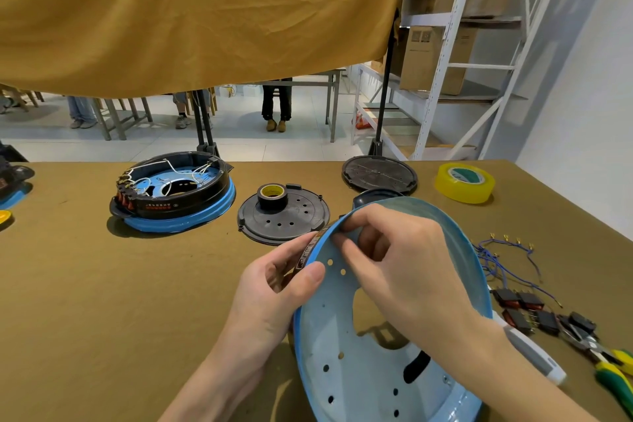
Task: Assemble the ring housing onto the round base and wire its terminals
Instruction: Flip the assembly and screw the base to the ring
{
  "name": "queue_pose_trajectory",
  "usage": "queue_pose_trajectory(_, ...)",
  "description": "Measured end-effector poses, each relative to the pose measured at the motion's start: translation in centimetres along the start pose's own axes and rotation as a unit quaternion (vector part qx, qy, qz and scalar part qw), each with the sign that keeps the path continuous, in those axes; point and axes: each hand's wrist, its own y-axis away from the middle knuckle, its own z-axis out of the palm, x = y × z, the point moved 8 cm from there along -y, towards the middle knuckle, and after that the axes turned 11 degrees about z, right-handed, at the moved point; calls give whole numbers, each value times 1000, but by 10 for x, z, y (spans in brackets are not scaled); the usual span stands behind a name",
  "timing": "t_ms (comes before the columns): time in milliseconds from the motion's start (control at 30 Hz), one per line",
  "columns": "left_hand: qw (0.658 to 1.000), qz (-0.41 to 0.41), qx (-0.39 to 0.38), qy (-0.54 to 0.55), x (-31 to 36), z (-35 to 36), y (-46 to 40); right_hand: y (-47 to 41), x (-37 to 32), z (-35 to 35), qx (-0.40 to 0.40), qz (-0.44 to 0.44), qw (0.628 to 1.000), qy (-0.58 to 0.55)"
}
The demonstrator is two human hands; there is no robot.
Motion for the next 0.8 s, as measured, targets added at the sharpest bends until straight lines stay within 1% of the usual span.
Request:
queue_pose_trajectory(133, 1000, 1, -4, 4, -1, 0, 0, -4, 9, 2, -54, 35, 997, -51)
queue_pose_trajectory(300, 1000, 4, -18, 16, -2, 2, -1, -9, 13, 0, -35, 52, 993, -103)
queue_pose_trajectory(400, 999, -1, -25, 30, -3, 3, -1, -12, 20, 4, -42, 79, 989, -116)
queue_pose_trajectory(500, 998, -10, -35, 57, -5, 5, -2, -14, 26, 9, -68, 104, 984, -130)
queue_pose_trajectory(600, 996, -14, -47, 76, -6, 7, -3, -19, 34, 9, -62, 139, 980, -127)
queue_pose_trajectory(700, 996, -21, -42, 82, -10, 5, -3, -17, 36, 19, -125, 161, 967, -155)
queue_pose_trajectory(733, 996, -21, -42, 79, -11, 4, -4, -17, 35, 21, -137, 160, 964, -163)
queue_pose_trajectory(800, 996, -22, -43, 74, -12, 4, -4, -20, 36, 20, -130, 163, 963, -169)
